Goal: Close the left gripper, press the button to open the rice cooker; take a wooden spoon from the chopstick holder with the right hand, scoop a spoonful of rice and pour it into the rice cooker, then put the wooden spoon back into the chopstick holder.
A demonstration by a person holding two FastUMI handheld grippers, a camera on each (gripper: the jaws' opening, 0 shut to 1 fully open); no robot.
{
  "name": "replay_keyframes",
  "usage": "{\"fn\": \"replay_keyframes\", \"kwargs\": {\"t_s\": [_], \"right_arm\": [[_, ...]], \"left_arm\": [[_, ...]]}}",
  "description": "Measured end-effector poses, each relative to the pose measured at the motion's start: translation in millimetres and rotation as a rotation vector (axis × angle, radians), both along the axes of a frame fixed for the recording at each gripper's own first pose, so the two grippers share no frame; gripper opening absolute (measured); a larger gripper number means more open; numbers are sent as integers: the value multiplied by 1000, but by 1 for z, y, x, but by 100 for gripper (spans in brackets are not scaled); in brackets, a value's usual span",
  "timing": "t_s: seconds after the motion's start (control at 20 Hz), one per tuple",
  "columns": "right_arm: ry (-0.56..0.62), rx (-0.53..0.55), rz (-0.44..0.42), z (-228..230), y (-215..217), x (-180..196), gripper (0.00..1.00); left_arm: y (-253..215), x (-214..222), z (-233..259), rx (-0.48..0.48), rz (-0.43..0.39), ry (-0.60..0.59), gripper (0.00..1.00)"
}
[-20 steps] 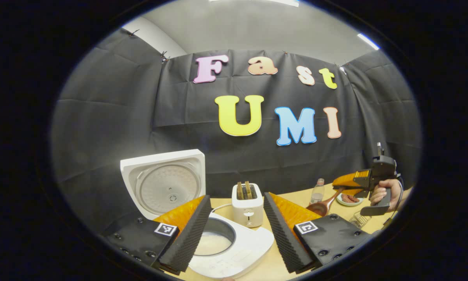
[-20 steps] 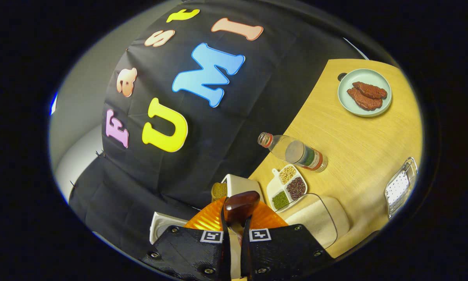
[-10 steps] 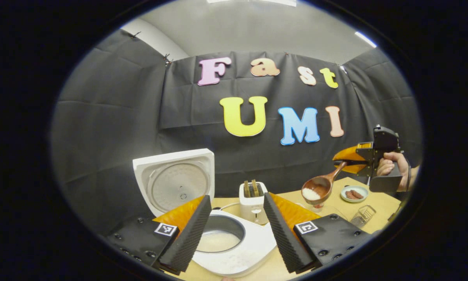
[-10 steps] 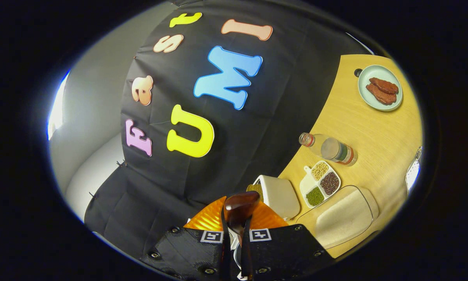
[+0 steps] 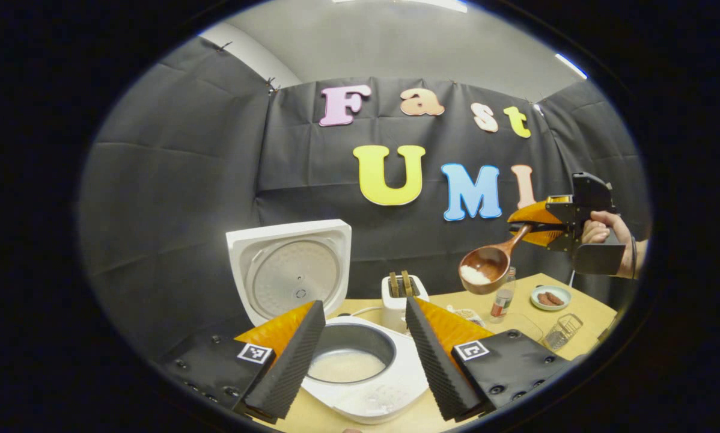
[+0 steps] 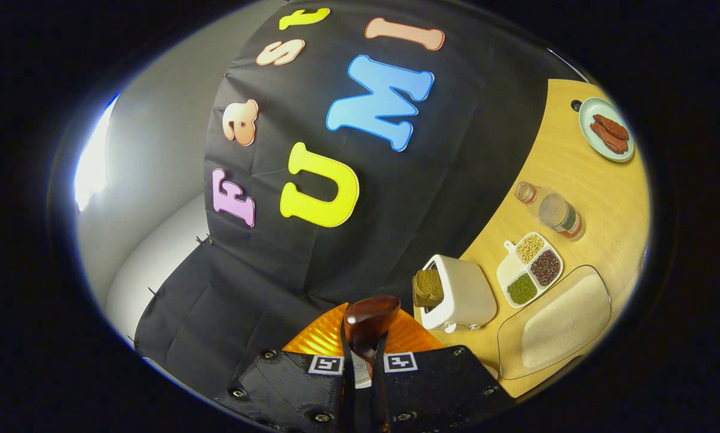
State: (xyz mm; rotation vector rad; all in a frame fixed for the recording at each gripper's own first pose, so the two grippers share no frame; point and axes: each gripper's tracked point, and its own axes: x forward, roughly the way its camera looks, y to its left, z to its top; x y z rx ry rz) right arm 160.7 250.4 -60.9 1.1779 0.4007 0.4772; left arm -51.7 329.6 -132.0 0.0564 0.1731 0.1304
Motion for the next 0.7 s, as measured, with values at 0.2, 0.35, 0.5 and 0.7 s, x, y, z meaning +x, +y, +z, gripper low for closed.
{"fn": "replay_keyframes", "kwargs": {"t_s": [0.2, 0.35, 0.5, 0.7], "right_arm": [[-16, -22, 50, 7, 30, 4, 10], [-29, -41, 88, 5, 54, 10, 10], [-44, -71, 125, 7, 83, 13, 10], [-57, -127, 178, 1, 119, 14, 10]], "left_arm": [[4, -7, -3, -9, 16, -4, 91], [10, -15, -5, -36, 29, -3, 98], [17, -20, -9, -32, 37, 3, 95], [27, -23, -9, -29, 50, 3, 94]]}}
